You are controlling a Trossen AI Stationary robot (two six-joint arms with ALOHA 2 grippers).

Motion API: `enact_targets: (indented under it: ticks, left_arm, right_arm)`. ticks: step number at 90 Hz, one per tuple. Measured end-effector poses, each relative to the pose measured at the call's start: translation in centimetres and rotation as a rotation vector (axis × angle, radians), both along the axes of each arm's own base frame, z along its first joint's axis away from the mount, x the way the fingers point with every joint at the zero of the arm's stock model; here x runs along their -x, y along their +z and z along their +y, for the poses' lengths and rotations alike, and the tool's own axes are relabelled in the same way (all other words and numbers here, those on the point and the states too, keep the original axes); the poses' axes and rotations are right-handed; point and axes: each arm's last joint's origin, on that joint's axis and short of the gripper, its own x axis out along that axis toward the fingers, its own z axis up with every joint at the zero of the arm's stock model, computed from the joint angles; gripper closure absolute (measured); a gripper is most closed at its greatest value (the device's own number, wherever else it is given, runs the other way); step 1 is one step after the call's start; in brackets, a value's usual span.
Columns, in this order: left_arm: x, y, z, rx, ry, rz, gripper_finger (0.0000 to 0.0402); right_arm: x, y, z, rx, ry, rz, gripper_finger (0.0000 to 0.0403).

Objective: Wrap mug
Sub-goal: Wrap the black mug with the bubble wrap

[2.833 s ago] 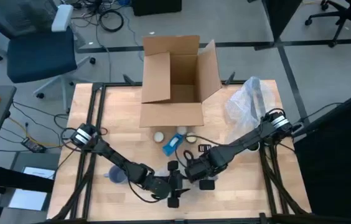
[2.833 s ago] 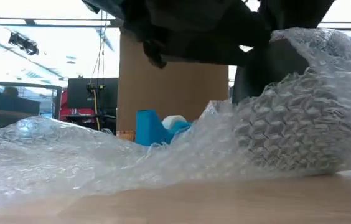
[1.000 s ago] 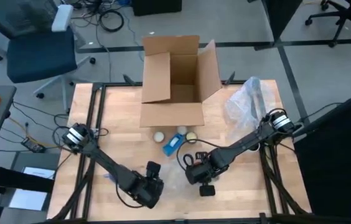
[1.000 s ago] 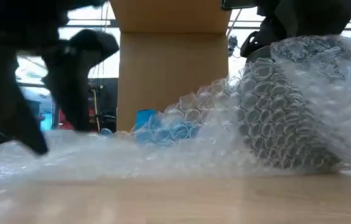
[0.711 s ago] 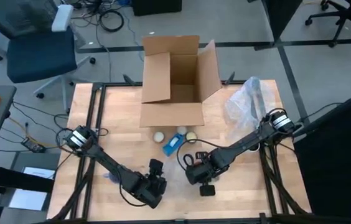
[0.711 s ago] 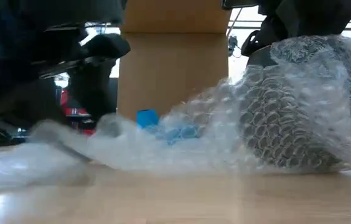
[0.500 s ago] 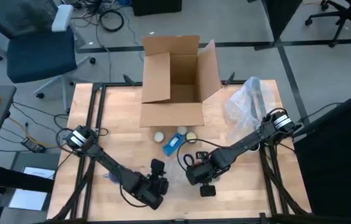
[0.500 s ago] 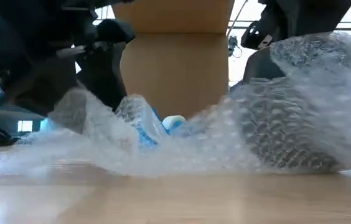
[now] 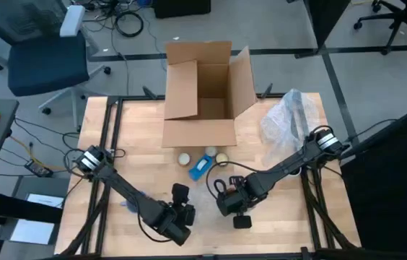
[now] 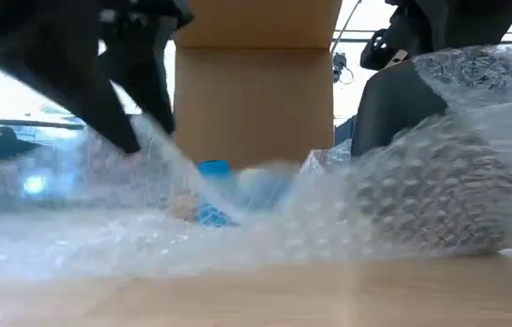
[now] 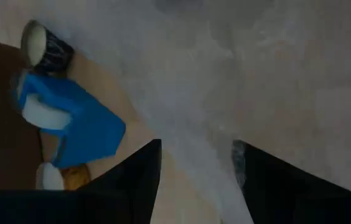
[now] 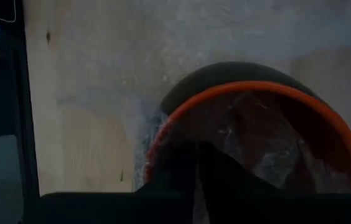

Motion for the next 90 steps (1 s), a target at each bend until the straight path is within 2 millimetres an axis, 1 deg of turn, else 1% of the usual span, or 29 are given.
enact_targets:
  ticks: [17, 29, 36, 41, 46, 52, 59, 62, 71, 78, 90]
  left_arm:
    - [0.1, -0.9, 0.1, -0.004, -0.023, 0.042, 0.0220]
    - [0.0, -2.2, 0.1, 0.028, -0.021, -0.001, 0.0220]
    - [0.0, -2.4, 0.1, 0.041, -0.024, 0.002, 0.0227]
    - [-0.1, -2.4, 0.1, 0.070, -0.010, 0.007, 0.0241]
    - [-0.1, -2.4, 0.2, 0.101, 0.022, 0.010, 0.0265]
    - [-0.1, -2.2, 0.5, 0.122, 0.046, 0.041, 0.0306]
    - [-0.1, -1.8, 0.6, 0.127, 0.071, 0.053, 0.0367]
    - [-0.1, -1.7, 0.7, 0.126, 0.084, 0.055, 0.0384]
    - [-0.1, -1.1, 0.9, 0.127, 0.144, 0.052, 0.0395]
    - [-0.5, -0.4, 0.9, 0.156, 0.194, 0.024, 0.0400]
    - [-0.9, 1.2, 0.7, 0.213, 0.269, -0.013, 0.0401]
  right_arm:
    - [0.0, 0.0, 0.1, 0.014, -0.004, -0.009, 0.0403]
    - [0.1, 0.0, 0.1, 0.023, -0.005, -0.015, 0.0403]
    - [0.1, 0.2, 0.1, 0.025, -0.005, -0.019, 0.0403]
    - [0.2, 0.4, 0.1, 0.022, -0.004, -0.024, 0.0403]
    - [0.2, 0.7, 0.1, 0.021, -0.003, -0.030, 0.0403]
    - [0.1, 1.2, 0.1, 0.019, -0.002, -0.042, 0.0403]
    - [0.1, 2.0, 0.2, 0.023, 0.007, -0.075, 0.0403]
    - [0.1, 2.4, 0.2, 0.029, 0.008, -0.086, 0.0403]
    - [0.2, 3.5, 0.3, 0.079, 0.002, -0.123, 0.0403]
    - [0.6, 4.4, 0.5, 0.121, -0.008, -0.157, 0.0403]
    - [2.1, 5.4, 1.3, 0.166, -0.050, -0.179, 0.0403]
